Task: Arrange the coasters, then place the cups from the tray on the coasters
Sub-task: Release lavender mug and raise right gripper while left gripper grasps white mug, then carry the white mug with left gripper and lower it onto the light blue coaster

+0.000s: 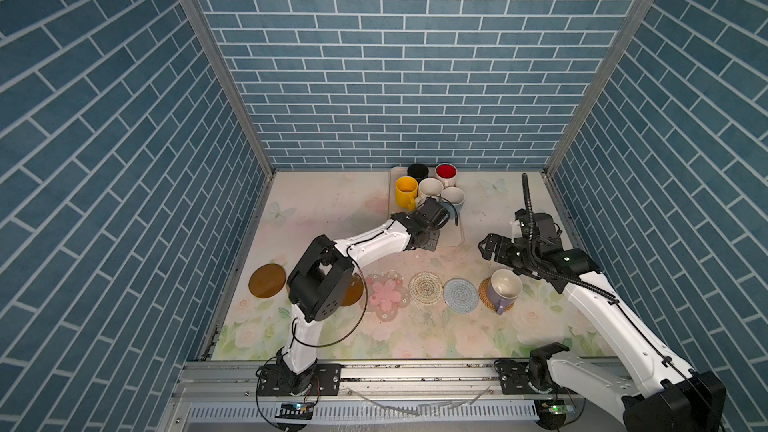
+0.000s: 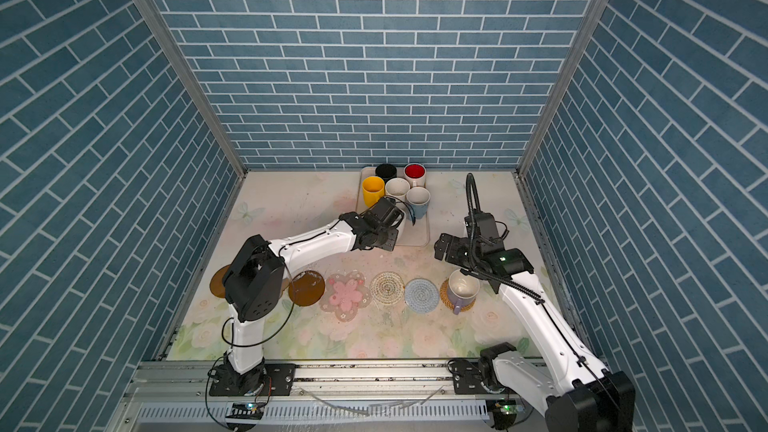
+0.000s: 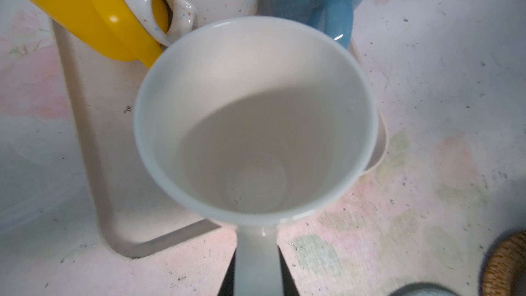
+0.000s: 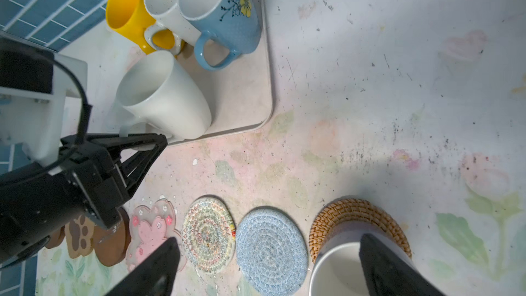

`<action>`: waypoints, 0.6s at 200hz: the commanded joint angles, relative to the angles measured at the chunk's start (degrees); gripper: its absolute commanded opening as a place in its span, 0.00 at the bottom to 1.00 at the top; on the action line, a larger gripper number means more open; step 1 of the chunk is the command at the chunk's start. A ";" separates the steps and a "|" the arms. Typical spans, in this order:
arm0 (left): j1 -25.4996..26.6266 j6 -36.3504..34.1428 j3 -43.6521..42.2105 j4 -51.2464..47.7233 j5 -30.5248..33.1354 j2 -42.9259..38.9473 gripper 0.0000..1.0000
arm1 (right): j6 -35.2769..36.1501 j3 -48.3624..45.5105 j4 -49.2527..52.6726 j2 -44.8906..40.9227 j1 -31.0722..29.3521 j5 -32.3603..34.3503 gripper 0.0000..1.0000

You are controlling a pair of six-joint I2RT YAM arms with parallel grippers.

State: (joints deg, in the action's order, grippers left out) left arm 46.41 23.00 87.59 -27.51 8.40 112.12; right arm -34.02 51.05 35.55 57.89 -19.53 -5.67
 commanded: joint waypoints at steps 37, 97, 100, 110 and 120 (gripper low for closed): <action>2.95 -2.44 -8.14 3.01 -0.82 -10.84 0.00 | 0.08 -3.17 0.22 -4.12 3.62 -1.85 0.99; 6.86 -1.91 -19.95 10.84 0.54 -21.39 0.00 | 0.71 -3.85 1.36 -7.09 8.69 -4.36 0.99; 6.93 -1.98 -20.57 11.42 0.63 -21.82 0.00 | 0.73 -3.81 1.36 -7.09 8.84 -4.43 0.99; 7.52 -2.05 -22.71 13.75 0.56 -23.29 0.00 | 1.04 -3.85 1.34 -6.93 9.23 -4.39 0.99; 8.03 -2.16 -24.57 15.89 0.26 -24.44 0.00 | 1.21 -3.77 1.51 -6.67 9.71 -4.48 0.99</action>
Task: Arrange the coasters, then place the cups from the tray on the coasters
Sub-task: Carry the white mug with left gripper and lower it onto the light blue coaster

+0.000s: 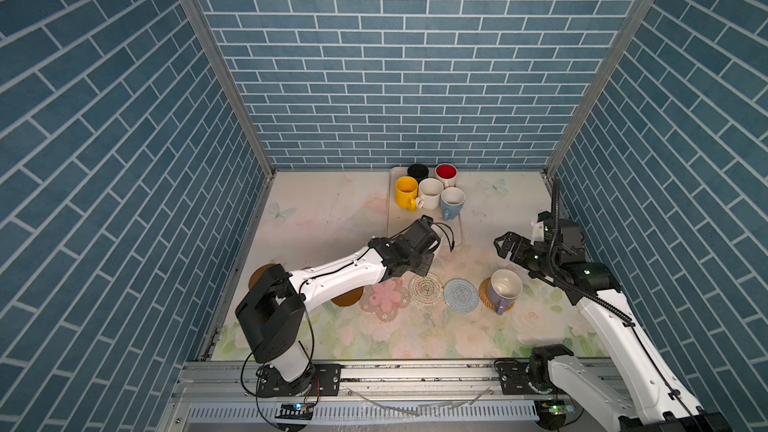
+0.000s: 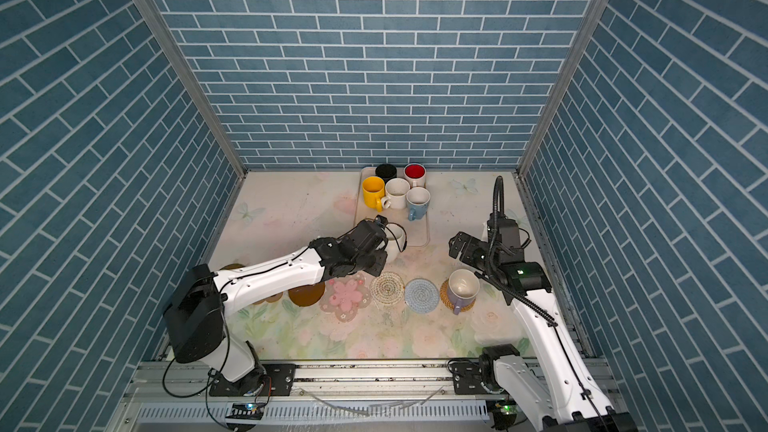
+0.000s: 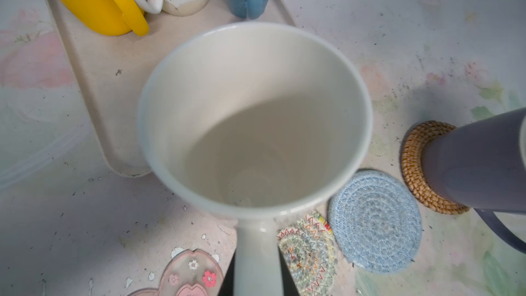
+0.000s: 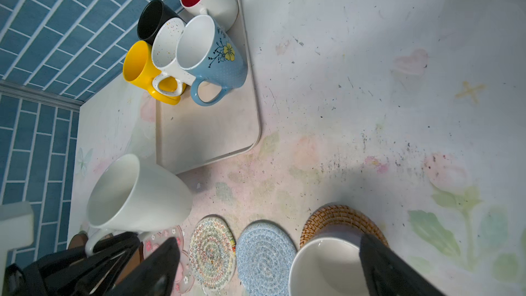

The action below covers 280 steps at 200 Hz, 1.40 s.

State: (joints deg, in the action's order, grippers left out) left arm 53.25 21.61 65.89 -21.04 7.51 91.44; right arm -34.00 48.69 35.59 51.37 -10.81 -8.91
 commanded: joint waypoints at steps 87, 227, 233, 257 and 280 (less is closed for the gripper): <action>9.19 -4.77 -7.42 18.49 2.55 -2.30 0.00 | 2.18 -2.04 -1.47 1.97 8.68 -8.30 0.99; 13.53 -6.91 -16.85 36.58 -5.04 1.61 0.00 | 2.53 -1.70 -3.60 5.75 11.14 -10.74 0.99; 13.58 -7.25 -17.28 37.12 -5.20 1.68 0.00 | 2.53 -1.90 -3.63 5.75 11.16 -10.61 0.99; 13.65 -7.93 -19.32 39.95 -5.82 1.70 0.00 | 2.62 -2.70 -3.86 5.28 11.33 -10.78 0.99; 13.68 -8.31 -19.22 41.14 -6.69 2.54 0.00 | 2.88 -3.07 -3.57 4.79 11.42 -10.47 0.99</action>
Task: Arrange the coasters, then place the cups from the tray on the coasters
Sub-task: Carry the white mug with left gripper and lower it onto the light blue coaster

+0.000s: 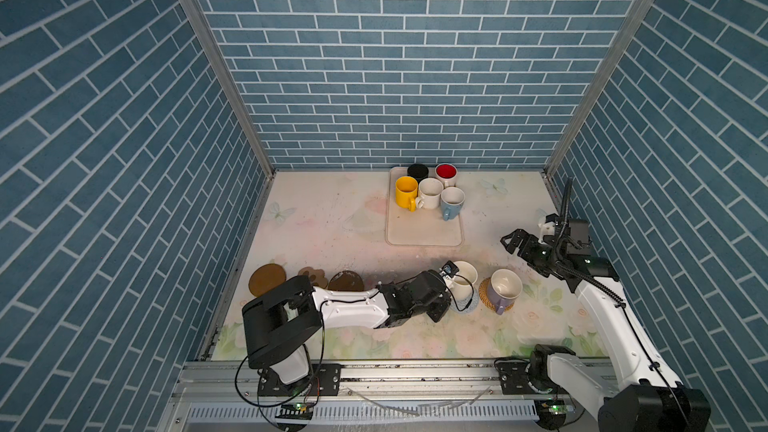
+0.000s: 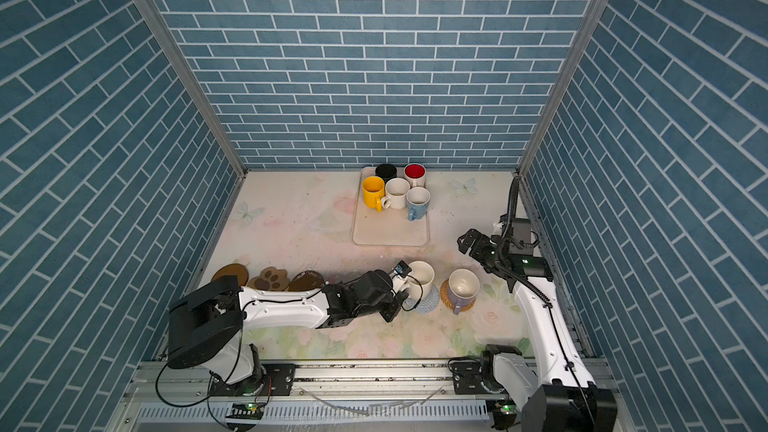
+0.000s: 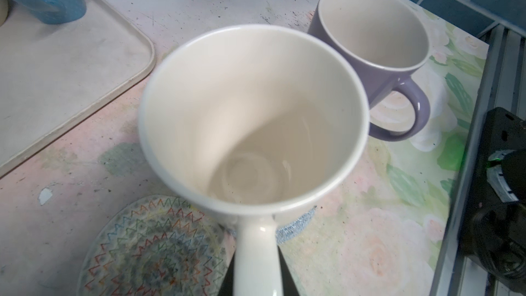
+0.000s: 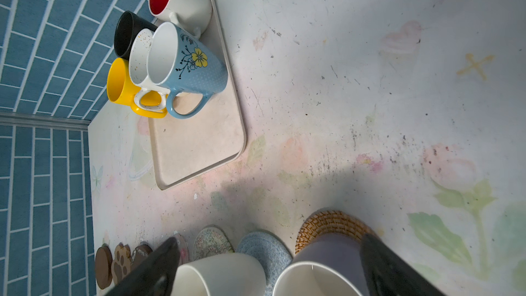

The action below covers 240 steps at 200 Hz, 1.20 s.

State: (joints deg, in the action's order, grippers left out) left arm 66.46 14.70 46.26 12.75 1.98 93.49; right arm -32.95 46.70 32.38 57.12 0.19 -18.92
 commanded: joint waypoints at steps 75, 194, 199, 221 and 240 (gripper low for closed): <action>0.67 -1.96 1.43 7.73 -0.94 3.26 0.00 | 1.92 -0.63 -0.69 0.62 0.52 -0.59 0.99; 0.75 -1.18 -0.81 9.10 -0.05 3.34 0.33 | 2.02 -1.15 -1.14 0.45 0.84 -0.95 0.99; 0.85 -1.21 -0.97 9.09 0.08 3.14 0.35 | 2.06 -1.17 -1.18 0.45 0.86 -0.95 0.99; 0.84 -1.18 -1.46 9.12 0.72 2.33 0.46 | 2.01 -1.17 -1.09 0.21 0.87 -1.03 0.99; 0.95 -1.49 -1.84 8.77 1.17 1.05 0.53 | 2.10 -1.18 -1.00 -0.08 0.87 -0.95 0.99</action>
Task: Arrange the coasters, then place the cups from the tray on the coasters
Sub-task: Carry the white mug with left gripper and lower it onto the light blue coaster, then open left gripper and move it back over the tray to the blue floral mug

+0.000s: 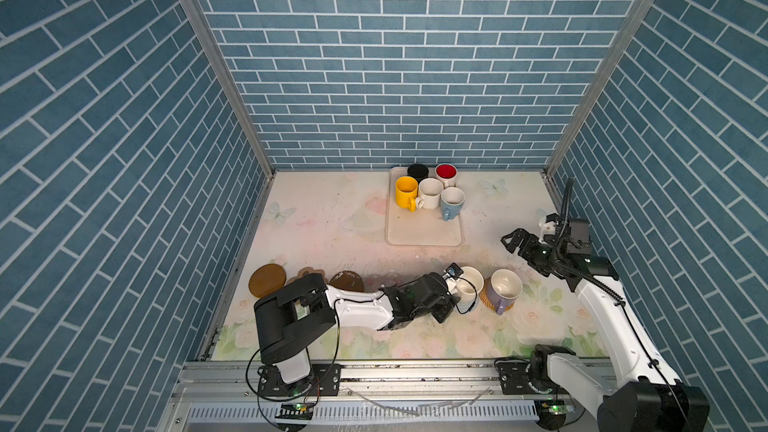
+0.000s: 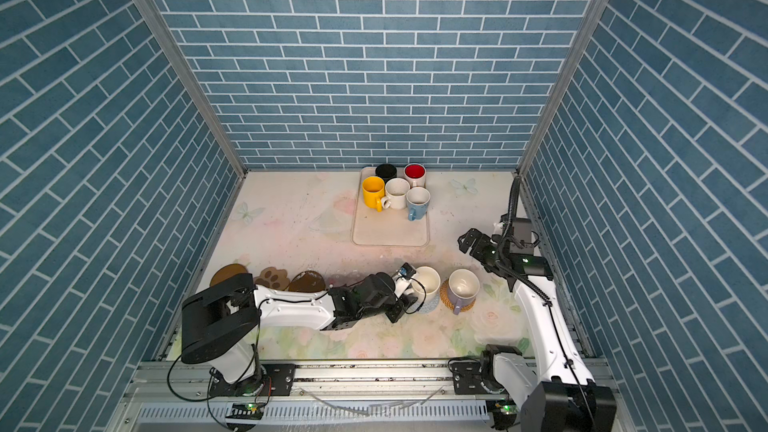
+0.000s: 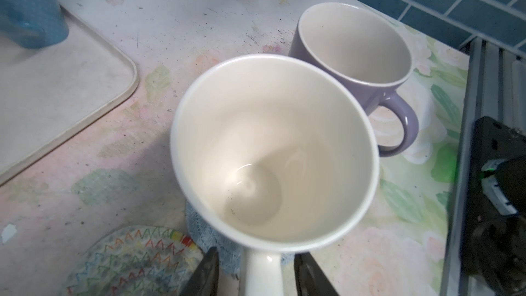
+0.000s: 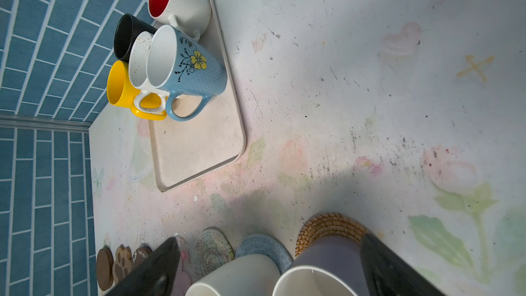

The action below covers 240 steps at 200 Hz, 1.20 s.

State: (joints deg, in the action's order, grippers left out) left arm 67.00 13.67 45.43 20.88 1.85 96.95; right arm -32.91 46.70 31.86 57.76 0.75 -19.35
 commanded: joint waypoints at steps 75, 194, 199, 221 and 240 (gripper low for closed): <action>0.39 -3.01 -1.13 -10.40 7.27 -15.16 0.72 | 2.63 -2.03 -2.56 -2.42 0.30 -3.40 0.99; -6.59 -0.81 12.28 -32.34 10.26 -20.31 0.81 | -3.10 -2.66 -13.15 1.30 0.21 -5.96 0.99; -7.45 -0.62 12.96 -32.60 9.63 -19.61 0.81 | -3.28 -2.49 -13.65 1.71 0.23 -6.16 0.99; -10.80 -0.33 15.93 -32.84 6.60 -16.30 0.81 | -3.72 -1.70 -15.21 3.86 0.13 -6.90 0.99; -13.70 1.02 19.59 -33.67 4.17 -12.08 0.78 | -4.57 -1.94 -17.23 5.32 -0.12 -7.19 0.99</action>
State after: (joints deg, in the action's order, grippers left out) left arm 56.25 13.06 61.10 -9.89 9.89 80.77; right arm -35.24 45.04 18.81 61.54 0.80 -24.95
